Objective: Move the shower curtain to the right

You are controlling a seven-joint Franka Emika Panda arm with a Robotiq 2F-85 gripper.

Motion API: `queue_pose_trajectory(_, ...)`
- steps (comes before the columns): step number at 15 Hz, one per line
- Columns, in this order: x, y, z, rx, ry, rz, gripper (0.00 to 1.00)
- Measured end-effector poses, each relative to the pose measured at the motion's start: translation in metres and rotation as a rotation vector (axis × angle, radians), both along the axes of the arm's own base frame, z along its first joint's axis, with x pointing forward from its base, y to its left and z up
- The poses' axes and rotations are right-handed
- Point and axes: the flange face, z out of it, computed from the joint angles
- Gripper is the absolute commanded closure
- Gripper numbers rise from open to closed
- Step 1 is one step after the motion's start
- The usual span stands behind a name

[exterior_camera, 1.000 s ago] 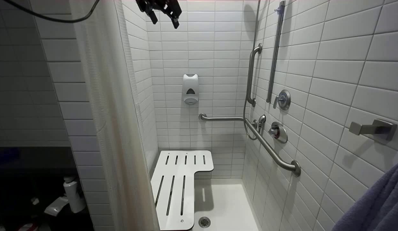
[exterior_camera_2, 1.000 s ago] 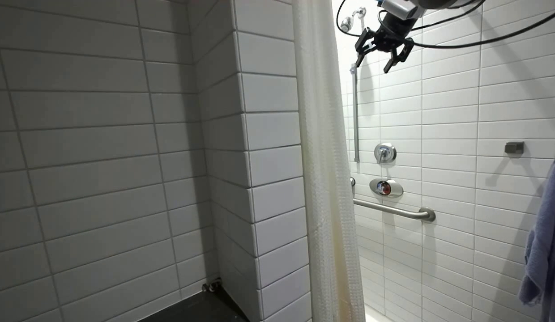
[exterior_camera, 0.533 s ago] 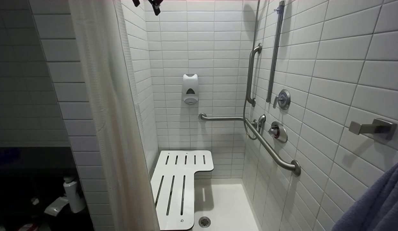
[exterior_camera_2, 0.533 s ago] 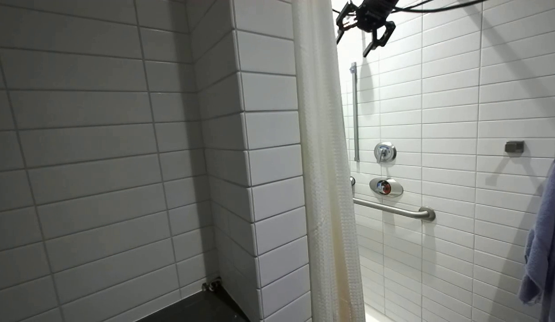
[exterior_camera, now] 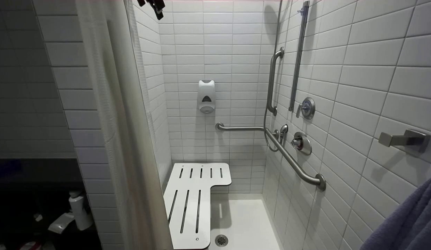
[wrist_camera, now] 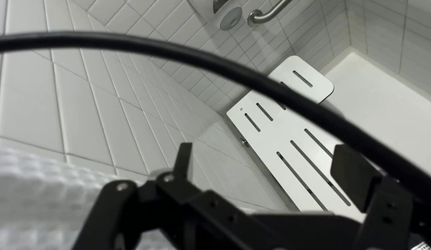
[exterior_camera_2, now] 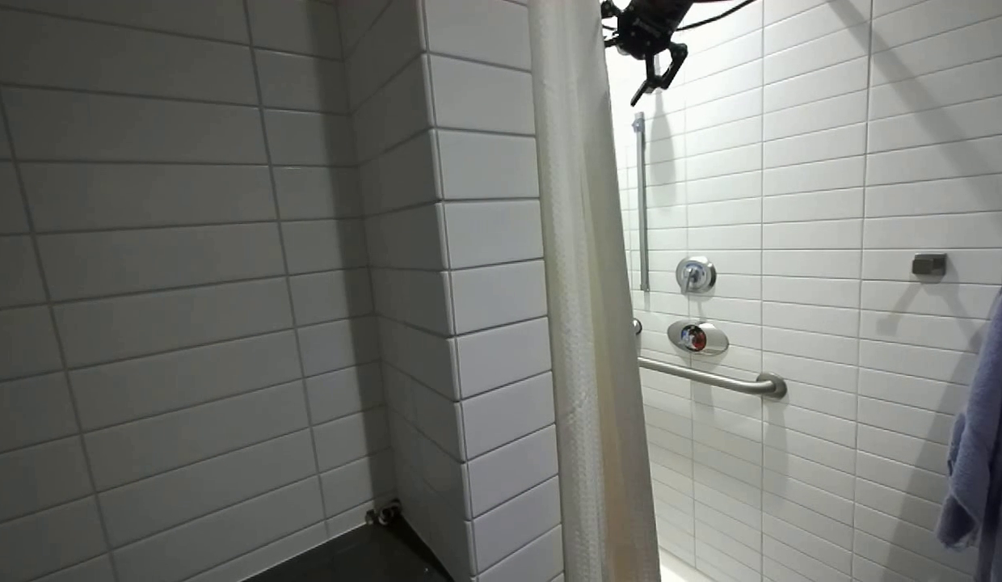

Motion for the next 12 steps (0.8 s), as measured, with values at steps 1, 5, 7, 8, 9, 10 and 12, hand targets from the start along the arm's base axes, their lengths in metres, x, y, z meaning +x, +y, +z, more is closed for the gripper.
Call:
queue_pose_trajectory(1,0.0,-0.001,0.0,0.028,-0.01,-0.021,0.0)
queue_pose_trajectory(5,-0.002,-0.003,0.008,0.243,-0.071,-0.069,0.0)
queue_pose_trajectory(7,-0.003,-0.004,0.012,0.355,-0.11,-0.082,0.0)
queue_pose_trajectory(8,-0.003,-0.004,0.014,0.412,-0.127,-0.089,0.0)
queue_pose_trajectory(9,-0.003,-0.004,0.014,0.467,-0.143,-0.098,0.0)
queue_pose_trajectory(10,-0.003,-0.004,0.014,0.52,-0.161,-0.107,0.0)
queue_pose_trajectory(12,-0.002,-0.001,0.014,0.628,-0.197,-0.124,0.0)
